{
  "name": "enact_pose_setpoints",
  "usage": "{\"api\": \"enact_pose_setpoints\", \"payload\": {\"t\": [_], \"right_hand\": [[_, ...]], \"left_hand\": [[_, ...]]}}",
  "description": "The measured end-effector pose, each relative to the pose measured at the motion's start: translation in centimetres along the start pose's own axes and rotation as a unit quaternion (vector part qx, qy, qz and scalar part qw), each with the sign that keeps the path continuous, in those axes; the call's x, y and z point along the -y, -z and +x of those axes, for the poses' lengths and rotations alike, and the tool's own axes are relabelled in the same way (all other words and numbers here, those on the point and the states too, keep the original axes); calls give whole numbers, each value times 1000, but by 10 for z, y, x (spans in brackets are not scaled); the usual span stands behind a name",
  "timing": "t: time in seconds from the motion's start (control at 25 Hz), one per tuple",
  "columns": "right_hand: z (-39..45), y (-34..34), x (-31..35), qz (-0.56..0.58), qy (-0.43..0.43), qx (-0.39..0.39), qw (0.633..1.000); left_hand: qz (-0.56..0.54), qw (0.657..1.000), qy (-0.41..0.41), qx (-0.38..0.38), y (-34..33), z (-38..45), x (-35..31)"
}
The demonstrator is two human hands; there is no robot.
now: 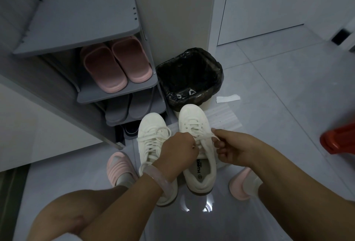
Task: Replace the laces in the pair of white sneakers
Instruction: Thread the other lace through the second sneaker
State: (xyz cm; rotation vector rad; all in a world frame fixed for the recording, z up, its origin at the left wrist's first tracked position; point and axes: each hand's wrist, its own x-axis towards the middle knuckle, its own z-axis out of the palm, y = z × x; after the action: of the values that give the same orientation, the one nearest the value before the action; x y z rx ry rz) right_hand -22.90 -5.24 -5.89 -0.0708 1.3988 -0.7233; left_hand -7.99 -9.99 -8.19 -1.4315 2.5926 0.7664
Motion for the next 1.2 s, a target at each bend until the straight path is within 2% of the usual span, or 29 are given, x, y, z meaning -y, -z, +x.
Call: {"api": "enact_pose_setpoints", "payload": {"t": [0.08,0.24,0.48,0.56,0.6,0.64,0.68,0.76,0.8,0.88,1.04,1.12,1.2], "right_hand": [[-1,-2,1,-15,4,6,1000],[0,0,1,-120,51,-12,991],[6,4,-3,-67,48,-16,996],[7,7,-2,-59,75,-48,994],[10,9,-3,-106,123,-81,983],[12,11,-4,-187,188,-113,958],[14,11,-5,-292,264,-121,911],[19,8,-6,-463,367,-61,805],[24,6,-8,-505,379,-29,775],[32,8,-12,-530,377,-4,759],[44,16,-19,-571,357,-34,739],[46,15,-18,-572,353,-42,739],[46,14,-18,-579,346,-49,737]], "left_hand": [[-12,1000,6,12,2,0,0],[-20,999,2,40,6,0,-2],[-40,998,-2,50,9,-1,-1],[-40,997,-1,60,11,-1,-1],[-44,997,-1,62,12,-1,-1],[-50,997,-1,64,13,0,-1],[-62,996,-3,62,15,0,-1],[-77,995,-10,61,17,-1,-1],[-72,995,-15,63,18,-1,-1],[-58,995,-27,71,18,-2,0],[-62,994,-41,81,33,-2,-3],[-63,984,-85,141,47,-5,-3],[-82,959,-132,236,65,-11,-4]]}}
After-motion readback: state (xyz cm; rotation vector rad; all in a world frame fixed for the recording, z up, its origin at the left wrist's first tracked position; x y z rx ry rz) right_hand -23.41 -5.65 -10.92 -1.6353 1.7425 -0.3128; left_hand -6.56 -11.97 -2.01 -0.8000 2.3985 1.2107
